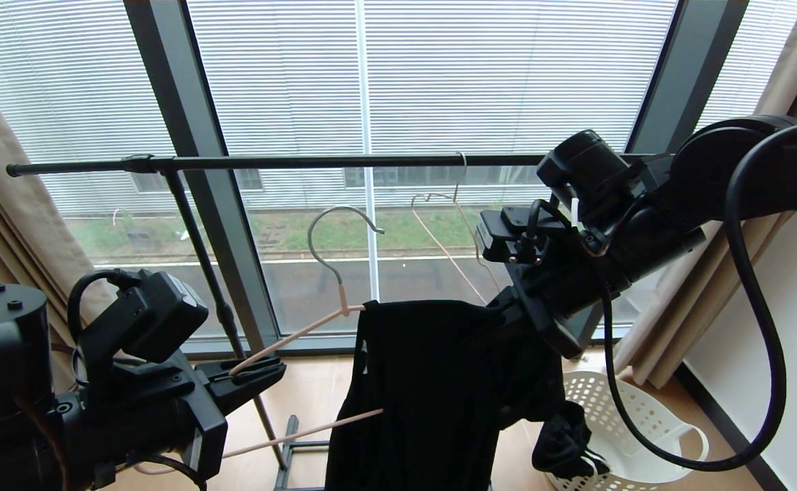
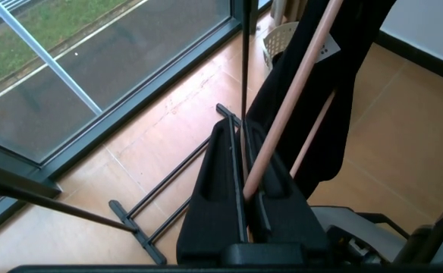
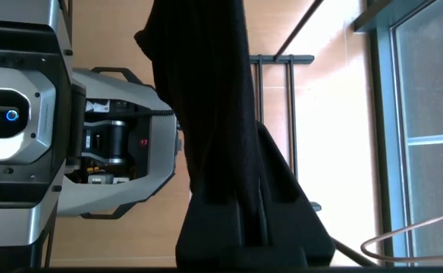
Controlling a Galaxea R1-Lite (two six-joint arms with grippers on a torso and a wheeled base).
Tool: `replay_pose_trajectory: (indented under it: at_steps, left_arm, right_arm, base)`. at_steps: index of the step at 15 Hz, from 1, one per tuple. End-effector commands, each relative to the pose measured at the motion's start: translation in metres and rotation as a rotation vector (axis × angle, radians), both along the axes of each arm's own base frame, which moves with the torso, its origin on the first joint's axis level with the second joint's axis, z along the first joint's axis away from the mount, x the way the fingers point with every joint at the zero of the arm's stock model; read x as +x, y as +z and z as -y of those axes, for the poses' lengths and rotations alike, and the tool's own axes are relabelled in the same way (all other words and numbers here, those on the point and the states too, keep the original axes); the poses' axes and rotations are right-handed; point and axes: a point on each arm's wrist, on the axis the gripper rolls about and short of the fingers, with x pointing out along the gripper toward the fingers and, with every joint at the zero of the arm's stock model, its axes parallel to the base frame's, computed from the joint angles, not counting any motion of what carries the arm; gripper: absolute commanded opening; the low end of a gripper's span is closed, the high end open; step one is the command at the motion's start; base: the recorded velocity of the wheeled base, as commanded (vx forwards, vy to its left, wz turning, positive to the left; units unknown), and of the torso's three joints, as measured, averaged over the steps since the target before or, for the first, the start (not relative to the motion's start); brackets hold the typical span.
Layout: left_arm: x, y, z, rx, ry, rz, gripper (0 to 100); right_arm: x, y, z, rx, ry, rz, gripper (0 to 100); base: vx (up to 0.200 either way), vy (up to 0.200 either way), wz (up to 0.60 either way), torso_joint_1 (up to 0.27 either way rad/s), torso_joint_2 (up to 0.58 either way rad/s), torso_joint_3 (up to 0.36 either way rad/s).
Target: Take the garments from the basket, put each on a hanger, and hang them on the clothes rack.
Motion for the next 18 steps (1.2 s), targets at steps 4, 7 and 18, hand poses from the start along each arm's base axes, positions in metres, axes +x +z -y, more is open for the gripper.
replay_pose_trajectory:
  at_steps: [4,7,18]
  left_arm:
    - [0.0007,0.0003,0.0006,-0.002,-0.002,-0.001,0]
    - [0.0012,0.0008,0.0009,-0.003,-0.001,0.0,0]
    - [0.0015,0.0,-0.0003,0.004,0.004,0.002,100]
  right_arm:
    - [-0.0008,0.0004,-0.0011,0.001,0.003,0.001,0]
    - [-0.0012,0.0006,-0.0009,0.001,0.003,0.001,0]
    - [-0.0052,0.0053,0.0015,0.007,0.005,0.012,0]
  base:
    - [0.0,0.0,0.0,0.0,0.0,0.0]
    - [0.0,0.0,0.0,0.0,0.0,0.0]
    - [0.0,0.0,0.0,0.0,0.0,0.0]
